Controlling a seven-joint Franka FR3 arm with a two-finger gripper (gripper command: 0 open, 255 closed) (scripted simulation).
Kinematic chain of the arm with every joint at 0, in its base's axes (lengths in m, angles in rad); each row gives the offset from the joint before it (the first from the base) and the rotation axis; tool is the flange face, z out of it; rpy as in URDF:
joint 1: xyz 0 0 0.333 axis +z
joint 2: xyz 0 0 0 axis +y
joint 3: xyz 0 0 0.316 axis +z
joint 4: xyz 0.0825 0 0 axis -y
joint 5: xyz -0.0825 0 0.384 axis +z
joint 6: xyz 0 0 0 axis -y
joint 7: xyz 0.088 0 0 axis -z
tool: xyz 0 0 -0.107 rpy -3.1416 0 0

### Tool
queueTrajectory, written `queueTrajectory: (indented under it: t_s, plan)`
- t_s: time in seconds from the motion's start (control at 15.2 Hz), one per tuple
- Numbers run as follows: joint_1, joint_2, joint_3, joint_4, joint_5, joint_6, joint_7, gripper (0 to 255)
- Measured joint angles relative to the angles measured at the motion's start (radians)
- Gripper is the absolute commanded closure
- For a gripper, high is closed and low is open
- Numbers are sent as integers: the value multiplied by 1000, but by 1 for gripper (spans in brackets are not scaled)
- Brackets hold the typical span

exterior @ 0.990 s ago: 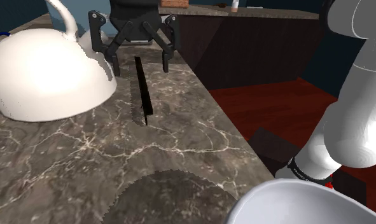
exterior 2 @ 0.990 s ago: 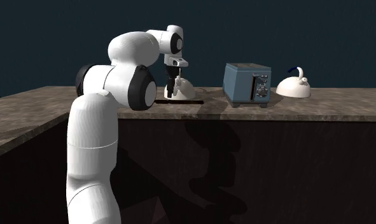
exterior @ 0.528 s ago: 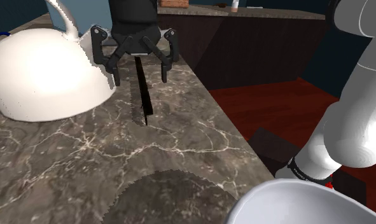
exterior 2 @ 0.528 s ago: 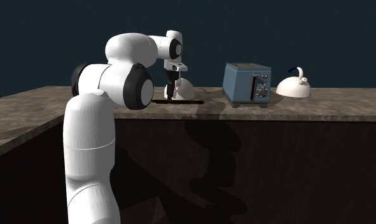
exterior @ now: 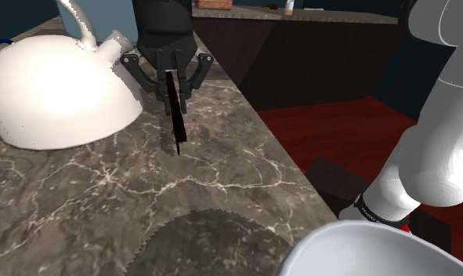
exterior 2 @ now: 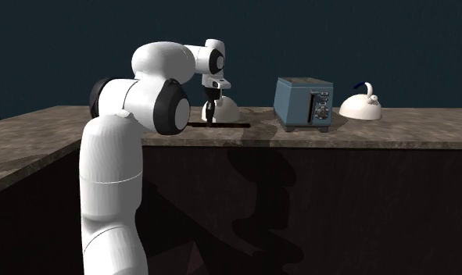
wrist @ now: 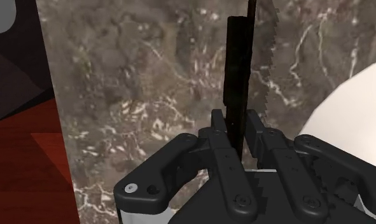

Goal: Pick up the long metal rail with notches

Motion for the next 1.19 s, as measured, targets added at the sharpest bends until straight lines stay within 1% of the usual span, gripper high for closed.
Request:
queueTrajectory:
  t_s: [0.13,0.33,0.73,1.06,1.19]
  plan:
    - [-3,-7,0,-10,4,7,-4,255]
    - [1,1,0,19,-1,-21,1,255]
    - [28,48,5,156,-31,-119,23,255]
    - [72,109,11,304,-71,-215,52,255]
    - [84,124,11,343,-82,-241,56,255]
